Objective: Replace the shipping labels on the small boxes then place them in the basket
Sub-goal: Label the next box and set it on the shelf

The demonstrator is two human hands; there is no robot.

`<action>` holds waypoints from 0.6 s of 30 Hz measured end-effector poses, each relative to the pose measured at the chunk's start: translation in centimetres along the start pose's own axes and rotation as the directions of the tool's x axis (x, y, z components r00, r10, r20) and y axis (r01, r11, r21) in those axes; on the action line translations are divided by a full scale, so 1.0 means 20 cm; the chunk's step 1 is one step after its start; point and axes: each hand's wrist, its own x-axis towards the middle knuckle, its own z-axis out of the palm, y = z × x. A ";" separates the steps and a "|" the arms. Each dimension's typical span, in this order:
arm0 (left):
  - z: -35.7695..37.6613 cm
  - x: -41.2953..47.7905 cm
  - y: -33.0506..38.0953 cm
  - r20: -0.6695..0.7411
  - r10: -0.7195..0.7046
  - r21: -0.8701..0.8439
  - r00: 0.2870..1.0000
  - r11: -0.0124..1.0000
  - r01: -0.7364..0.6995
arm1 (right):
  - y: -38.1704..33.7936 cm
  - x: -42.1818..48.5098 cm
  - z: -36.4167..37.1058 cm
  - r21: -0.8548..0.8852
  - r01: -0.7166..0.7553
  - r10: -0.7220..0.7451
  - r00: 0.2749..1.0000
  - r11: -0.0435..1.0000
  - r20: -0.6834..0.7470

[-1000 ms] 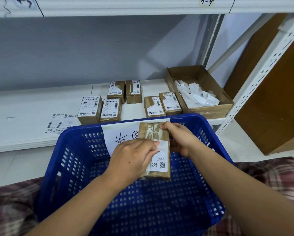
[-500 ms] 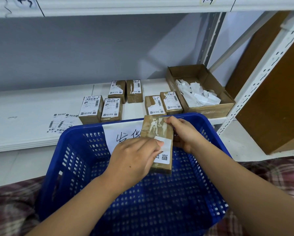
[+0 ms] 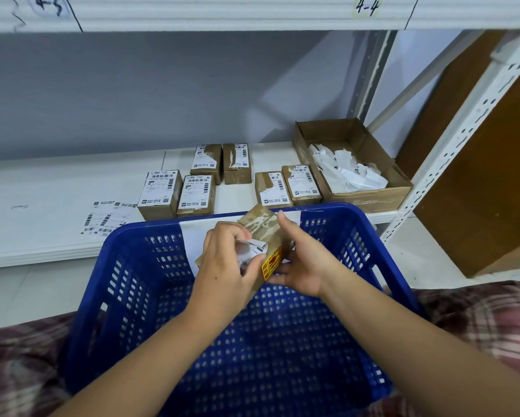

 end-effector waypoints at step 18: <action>-0.02 0.01 -0.04 0.194 0.088 0.184 0.977 0.975 -0.124 | 0.06 0.04 -0.02 -0.282 0.041 -0.058 0.997 0.959 -0.049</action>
